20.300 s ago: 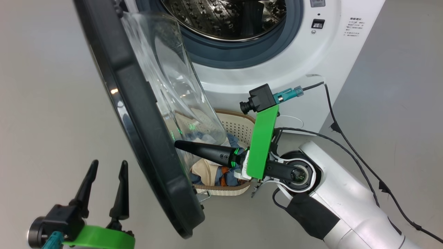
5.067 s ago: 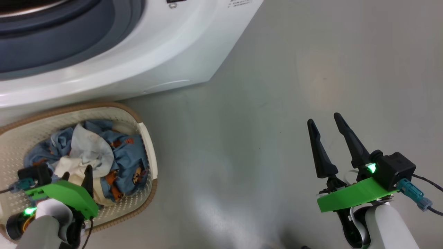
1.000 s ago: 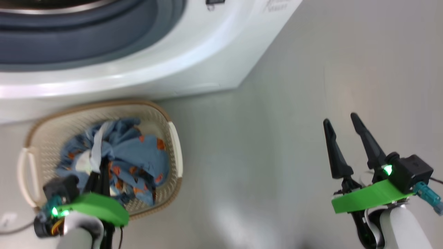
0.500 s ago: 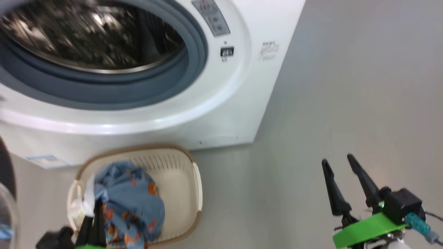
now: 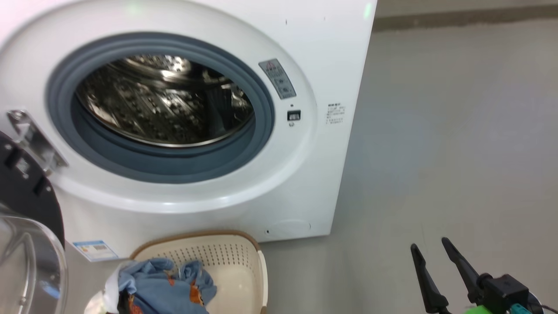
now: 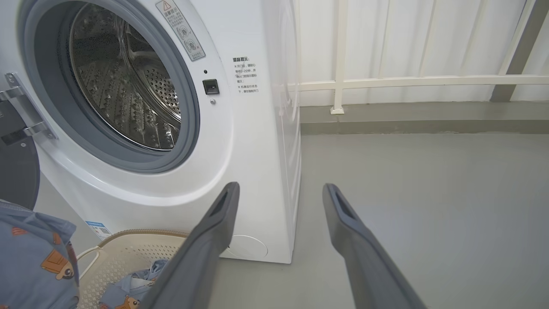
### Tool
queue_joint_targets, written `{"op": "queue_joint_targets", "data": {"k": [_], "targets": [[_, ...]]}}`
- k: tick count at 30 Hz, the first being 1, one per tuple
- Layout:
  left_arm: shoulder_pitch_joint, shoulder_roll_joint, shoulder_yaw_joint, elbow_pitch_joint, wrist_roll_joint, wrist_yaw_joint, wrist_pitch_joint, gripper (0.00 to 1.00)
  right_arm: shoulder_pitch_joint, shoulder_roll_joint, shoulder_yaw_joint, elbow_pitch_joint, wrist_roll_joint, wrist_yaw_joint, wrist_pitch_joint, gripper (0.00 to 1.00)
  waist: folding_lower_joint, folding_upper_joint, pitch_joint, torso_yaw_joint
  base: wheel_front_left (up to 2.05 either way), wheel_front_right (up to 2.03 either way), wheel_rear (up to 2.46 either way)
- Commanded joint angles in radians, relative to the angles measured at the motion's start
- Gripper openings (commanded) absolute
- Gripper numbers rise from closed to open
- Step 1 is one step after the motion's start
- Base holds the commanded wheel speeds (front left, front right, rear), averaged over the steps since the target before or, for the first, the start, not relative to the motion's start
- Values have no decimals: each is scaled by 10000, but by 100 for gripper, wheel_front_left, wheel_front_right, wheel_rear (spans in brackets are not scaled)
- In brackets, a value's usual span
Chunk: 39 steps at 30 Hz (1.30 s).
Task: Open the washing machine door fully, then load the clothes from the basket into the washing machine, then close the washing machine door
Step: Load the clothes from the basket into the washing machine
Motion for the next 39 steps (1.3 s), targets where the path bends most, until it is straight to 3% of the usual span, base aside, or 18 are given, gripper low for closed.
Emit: {"op": "queue_joint_targets", "data": {"k": [1,14,26,31,39], "targets": [[-66,47,257,-400,-35,83,-106,0,-18,-50,149,-230,-179,92,-49,100,0,0,-457,91,0,0,0],[595,46,-85,-1497,117,337,-107,0,249,105,-49,-284,-216,92,-49,100,0,0,-801,130,0,0,0],[-274,66,252,-1192,229,-9,-107,0,8,241,257,-297,-144,92,-49,100,0,0,-396,-469,0,0,0],[-1113,355,373,-825,364,-218,-107,0,-210,382,291,-301,-74,92,-49,100,0,0,88,-912,0,0,0],[-3031,1214,780,-90,453,-207,128,0,-742,621,396,-267,100,92,-49,100,0,0,979,-1749,0,0,0]]}}
